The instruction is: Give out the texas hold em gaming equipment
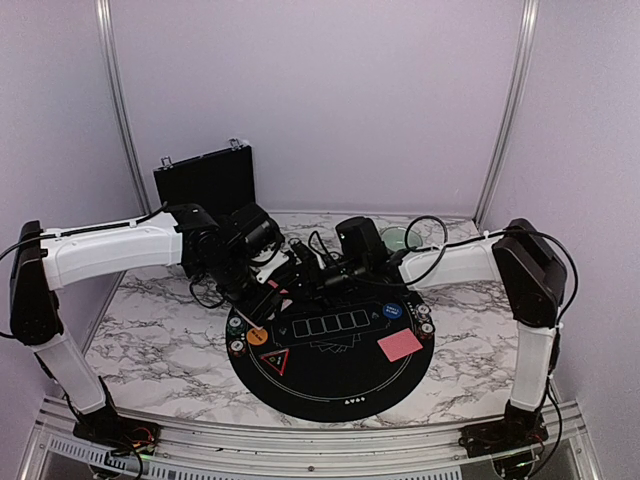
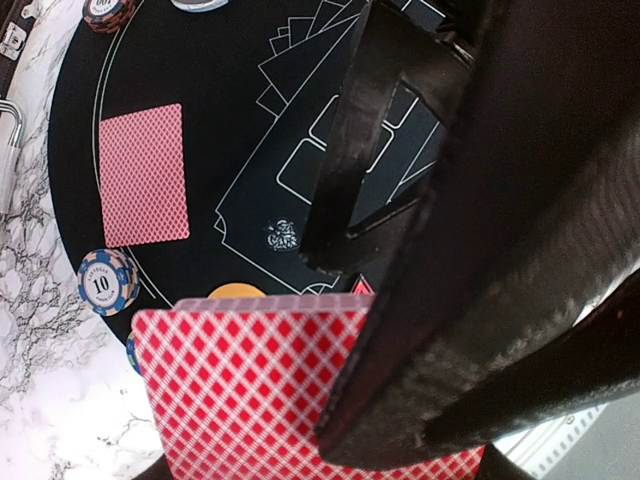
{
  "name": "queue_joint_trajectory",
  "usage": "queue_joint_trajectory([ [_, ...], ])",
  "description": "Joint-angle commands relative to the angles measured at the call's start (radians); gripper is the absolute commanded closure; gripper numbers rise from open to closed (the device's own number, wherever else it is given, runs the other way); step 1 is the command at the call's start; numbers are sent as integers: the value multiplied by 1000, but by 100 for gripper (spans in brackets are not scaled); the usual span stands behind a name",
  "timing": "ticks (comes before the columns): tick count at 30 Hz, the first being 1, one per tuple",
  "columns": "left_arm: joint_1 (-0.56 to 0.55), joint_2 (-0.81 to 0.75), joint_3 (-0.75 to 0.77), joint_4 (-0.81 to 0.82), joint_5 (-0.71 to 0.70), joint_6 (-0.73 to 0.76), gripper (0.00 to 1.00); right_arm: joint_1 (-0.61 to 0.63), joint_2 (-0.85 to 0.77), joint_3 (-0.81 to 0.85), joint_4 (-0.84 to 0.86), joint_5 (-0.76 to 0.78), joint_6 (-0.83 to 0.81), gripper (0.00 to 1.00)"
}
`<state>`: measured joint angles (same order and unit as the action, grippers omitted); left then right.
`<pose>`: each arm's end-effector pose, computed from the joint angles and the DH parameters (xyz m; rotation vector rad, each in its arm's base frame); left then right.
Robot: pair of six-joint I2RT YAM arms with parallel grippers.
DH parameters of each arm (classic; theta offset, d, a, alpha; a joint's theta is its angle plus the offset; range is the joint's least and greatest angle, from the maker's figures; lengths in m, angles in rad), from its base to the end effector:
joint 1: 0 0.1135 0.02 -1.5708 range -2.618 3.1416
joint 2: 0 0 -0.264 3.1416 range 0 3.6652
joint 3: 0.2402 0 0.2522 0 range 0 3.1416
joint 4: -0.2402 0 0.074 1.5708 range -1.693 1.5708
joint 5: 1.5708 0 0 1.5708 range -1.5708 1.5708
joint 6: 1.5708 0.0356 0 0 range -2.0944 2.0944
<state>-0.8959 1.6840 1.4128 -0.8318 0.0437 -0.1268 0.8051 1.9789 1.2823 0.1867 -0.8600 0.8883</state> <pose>0.2183 -0.2753 0.2702 1.0376 2.5260 -0.3704 0.2827 0.3330 0.1972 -0.5473 2.4342 1.7906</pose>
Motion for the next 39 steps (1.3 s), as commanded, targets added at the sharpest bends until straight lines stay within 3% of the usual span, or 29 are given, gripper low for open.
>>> queue_joint_trajectory([
  [1,-6,-24,31,7,-3,6,50,8,10,46,1,-1,-4,39],
  [39,-5,-30,17,8,-11,12,50,-37,-48,-15,-2,26,-10,41],
])
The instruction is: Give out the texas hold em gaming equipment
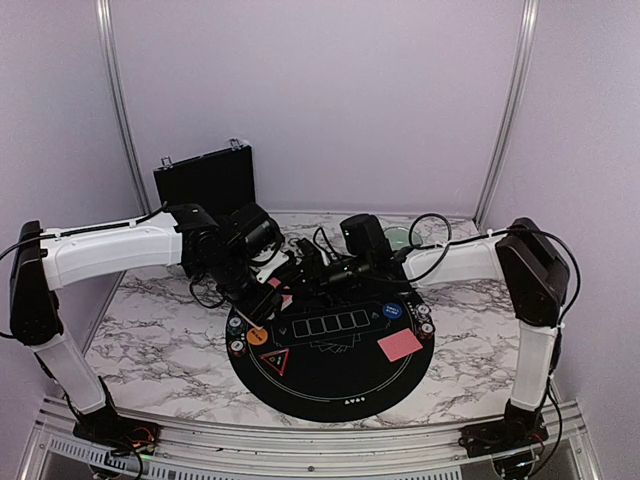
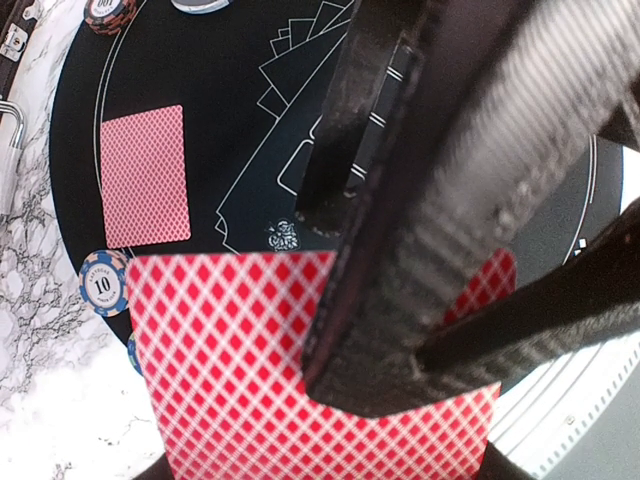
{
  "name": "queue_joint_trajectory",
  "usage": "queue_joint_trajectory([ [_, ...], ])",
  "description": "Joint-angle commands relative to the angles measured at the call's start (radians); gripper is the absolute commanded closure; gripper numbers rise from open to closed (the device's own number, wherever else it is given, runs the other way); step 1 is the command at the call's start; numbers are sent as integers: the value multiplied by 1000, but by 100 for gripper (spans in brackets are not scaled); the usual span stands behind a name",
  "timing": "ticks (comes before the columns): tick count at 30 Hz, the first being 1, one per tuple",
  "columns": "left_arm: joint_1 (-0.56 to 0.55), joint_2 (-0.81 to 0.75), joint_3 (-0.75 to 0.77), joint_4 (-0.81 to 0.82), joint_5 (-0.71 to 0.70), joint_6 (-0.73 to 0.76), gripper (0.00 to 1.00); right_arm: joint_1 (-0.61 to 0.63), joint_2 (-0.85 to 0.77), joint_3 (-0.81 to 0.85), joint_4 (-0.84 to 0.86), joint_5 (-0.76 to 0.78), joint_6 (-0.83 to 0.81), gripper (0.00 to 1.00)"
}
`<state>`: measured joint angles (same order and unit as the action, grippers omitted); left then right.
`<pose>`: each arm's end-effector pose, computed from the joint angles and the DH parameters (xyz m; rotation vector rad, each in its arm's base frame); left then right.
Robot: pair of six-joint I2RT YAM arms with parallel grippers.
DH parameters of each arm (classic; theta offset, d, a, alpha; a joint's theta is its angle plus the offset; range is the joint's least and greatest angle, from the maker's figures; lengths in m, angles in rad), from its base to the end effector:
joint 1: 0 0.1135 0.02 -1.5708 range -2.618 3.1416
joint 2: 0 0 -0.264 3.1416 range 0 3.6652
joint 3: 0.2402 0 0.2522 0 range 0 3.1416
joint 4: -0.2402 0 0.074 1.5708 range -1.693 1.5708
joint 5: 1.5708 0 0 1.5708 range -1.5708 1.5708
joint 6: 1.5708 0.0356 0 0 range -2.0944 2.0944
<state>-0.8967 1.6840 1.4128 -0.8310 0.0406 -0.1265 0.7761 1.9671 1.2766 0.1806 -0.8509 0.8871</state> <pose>0.2182 -0.2754 0.2702 1.0375 2.5242 -0.3672 0.2910 0.3231 0.1997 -0.5030 2.4282 1.7704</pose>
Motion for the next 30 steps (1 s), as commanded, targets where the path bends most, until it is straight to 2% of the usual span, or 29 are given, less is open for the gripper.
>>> queue_joint_trajectory([
  [1,-4,-30,17,8,-8,10,50,-10,-37,-11,3,19,-10,41],
  [30,-5,-31,13,6,-13,12,50,-24,-117,-42,14,26,8,45],
])
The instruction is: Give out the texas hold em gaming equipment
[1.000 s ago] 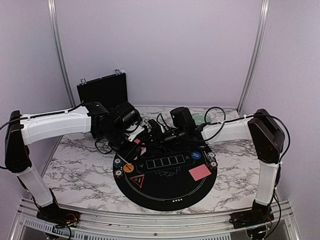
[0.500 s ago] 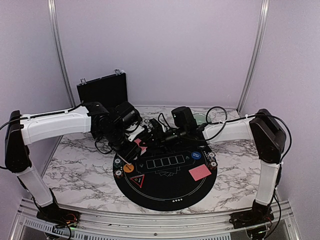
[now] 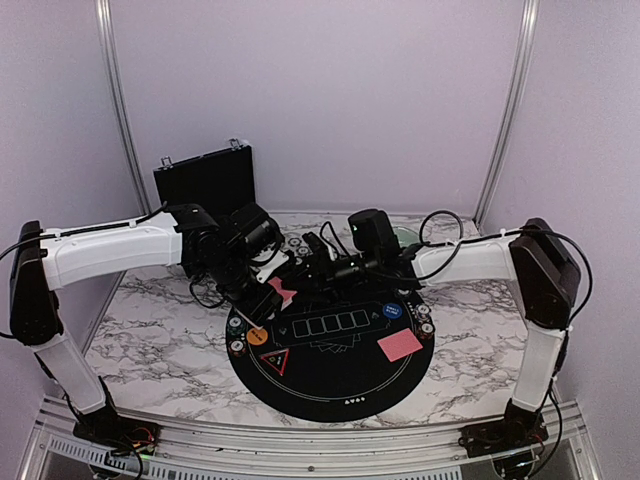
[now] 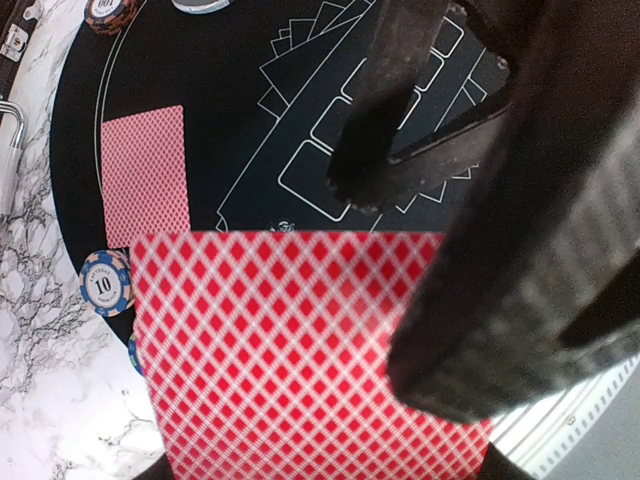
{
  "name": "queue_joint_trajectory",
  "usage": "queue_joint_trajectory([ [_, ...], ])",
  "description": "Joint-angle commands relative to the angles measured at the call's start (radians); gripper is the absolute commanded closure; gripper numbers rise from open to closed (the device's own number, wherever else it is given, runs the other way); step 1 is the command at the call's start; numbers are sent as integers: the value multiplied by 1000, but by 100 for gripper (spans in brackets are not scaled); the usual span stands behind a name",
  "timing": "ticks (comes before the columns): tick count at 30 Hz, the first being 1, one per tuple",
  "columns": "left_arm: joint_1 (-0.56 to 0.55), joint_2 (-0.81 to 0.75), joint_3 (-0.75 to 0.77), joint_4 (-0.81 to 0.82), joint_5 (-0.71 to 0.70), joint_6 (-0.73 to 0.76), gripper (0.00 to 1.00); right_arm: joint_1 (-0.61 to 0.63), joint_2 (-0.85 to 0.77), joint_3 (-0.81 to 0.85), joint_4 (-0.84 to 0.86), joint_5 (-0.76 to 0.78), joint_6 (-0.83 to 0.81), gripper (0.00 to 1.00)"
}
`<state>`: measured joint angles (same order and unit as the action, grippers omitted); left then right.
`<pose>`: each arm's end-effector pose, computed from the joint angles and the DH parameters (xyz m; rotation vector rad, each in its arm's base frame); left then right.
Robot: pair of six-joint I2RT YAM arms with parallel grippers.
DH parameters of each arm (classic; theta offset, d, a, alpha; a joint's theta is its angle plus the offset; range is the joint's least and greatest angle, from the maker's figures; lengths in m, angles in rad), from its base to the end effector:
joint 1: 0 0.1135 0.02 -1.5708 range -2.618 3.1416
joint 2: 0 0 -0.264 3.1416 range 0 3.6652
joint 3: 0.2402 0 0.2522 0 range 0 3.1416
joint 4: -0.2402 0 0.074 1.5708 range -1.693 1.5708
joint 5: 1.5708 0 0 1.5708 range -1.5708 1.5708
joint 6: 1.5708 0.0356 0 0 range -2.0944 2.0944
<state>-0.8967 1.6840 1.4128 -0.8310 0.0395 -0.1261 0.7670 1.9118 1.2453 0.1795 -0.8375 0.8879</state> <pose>0.2182 -0.2754 0.2702 1.0375 2.5238 -0.3658 0.2872 0.3135 0.2122 -0.4898 2.3998 1.7611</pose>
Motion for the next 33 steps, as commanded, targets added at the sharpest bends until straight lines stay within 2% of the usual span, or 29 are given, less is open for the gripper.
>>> queue_joint_trajectory([
  [1,-5,-30,13,6,-13,12,50,-15,-66,-16,19,12,10,45],
  [7,-5,-30,12,6,-12,11,50,-20,-92,-38,24,12,19,50],
  [22,-4,-27,14,7,-15,8,50,-9,-115,-63,47,3,41,69],
  [33,-4,-25,14,11,-13,10,50,8,-110,-60,51,1,51,74],
])
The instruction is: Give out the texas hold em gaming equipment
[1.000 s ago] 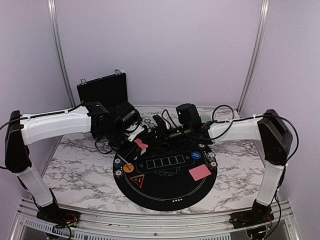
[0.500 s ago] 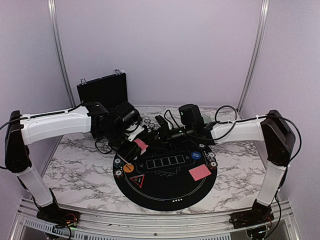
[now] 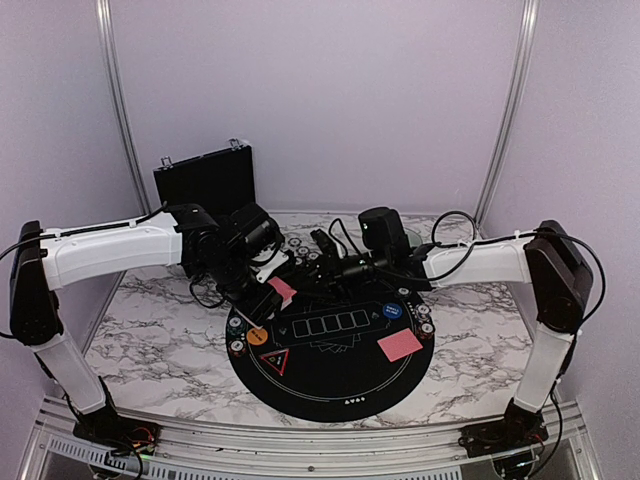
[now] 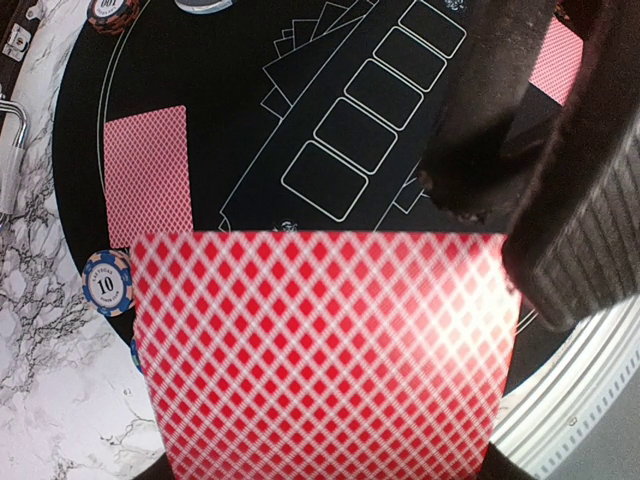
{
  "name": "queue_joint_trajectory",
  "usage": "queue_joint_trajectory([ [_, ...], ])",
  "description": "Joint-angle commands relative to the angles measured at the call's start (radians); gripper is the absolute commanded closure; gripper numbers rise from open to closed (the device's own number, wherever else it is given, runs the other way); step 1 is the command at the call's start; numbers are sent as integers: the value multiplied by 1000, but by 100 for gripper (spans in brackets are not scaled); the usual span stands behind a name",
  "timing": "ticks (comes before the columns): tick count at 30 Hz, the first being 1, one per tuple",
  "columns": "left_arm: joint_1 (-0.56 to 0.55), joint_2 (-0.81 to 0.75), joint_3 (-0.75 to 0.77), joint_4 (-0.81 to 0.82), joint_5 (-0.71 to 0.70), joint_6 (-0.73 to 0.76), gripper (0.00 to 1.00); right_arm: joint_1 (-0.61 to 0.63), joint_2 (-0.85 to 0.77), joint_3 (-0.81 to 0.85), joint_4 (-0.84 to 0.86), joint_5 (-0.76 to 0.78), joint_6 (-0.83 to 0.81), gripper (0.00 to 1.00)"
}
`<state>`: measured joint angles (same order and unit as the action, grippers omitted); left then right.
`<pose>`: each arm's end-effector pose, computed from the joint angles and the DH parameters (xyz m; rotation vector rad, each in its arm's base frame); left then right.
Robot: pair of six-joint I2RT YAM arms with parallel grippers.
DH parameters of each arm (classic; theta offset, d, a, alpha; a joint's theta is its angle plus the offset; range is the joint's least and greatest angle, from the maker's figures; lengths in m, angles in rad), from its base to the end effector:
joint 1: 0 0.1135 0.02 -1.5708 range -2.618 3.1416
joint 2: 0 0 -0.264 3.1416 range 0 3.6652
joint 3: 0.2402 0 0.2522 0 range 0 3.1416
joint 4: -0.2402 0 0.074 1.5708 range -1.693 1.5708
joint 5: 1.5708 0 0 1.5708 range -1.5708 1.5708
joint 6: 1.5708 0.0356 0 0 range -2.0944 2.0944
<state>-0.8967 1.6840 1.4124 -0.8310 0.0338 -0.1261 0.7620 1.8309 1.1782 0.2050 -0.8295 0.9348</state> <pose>0.2184 -0.2753 0.2701 1.0352 2.5231 -0.3585 0.2766 0.3002 0.2251 -0.4430 2.3831 1.7825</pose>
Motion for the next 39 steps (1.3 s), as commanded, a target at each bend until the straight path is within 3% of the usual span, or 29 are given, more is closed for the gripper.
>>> queue_joint_trajectory([
  [1,-4,-24,14,10,-7,11,50,15,-26,9,27,-7,6,75],
  [39,-5,-37,-6,19,-9,13,50,14,-1,8,76,-30,42,100],
])
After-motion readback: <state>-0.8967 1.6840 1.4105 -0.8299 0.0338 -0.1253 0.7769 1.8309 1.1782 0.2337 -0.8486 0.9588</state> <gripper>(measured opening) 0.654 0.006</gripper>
